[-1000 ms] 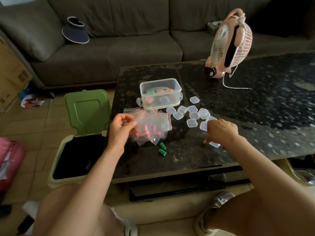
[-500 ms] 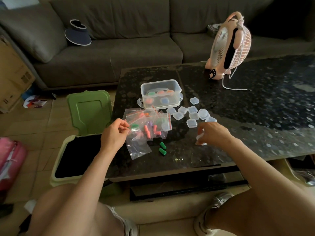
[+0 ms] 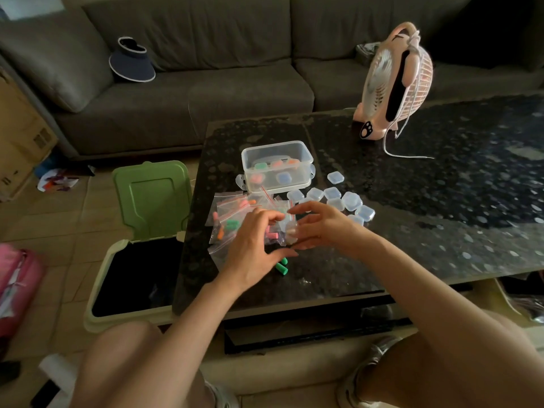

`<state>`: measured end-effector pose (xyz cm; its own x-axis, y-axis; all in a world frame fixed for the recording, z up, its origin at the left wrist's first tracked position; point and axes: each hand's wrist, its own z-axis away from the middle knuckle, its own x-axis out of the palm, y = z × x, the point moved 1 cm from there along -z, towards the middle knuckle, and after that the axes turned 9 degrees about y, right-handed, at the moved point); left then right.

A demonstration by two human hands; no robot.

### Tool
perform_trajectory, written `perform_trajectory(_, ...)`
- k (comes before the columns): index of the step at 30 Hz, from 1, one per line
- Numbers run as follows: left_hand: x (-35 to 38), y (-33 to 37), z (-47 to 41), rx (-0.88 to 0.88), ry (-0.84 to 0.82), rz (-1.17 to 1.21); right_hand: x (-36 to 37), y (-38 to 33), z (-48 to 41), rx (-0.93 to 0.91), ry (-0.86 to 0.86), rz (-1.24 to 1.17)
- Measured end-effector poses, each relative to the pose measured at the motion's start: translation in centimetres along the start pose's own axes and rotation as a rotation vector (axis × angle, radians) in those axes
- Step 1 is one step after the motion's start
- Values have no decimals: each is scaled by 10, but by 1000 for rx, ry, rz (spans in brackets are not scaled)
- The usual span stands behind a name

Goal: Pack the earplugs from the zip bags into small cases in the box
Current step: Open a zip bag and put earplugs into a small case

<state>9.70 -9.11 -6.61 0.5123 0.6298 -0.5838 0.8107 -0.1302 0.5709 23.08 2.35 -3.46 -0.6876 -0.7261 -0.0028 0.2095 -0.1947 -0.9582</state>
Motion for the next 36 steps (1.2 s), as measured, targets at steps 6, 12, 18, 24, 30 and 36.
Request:
perform_trajectory(6,4,-1,-4,-41,22,85,8,-1,-2,4,-73,-44)
perform_trajectory(12,-1,3,-4,13,38,55,8,3,-2,48,-133,-52)
perform_trajectory(18,5,1,-3,-87,-30,149,8,2,-2,-72,-42,-46)
perform_trajectory(24,5,-4,-2,-78,52,46,10,5,-5,-88,-78,-40)
perform_trajectory(30,7,-4,-2,-31,75,15,12,6,-7,-59,-65,-120)
perform_trajectory(36,5,-1,-1,-24,65,-39,16,6,-5,-58,-67,-79)
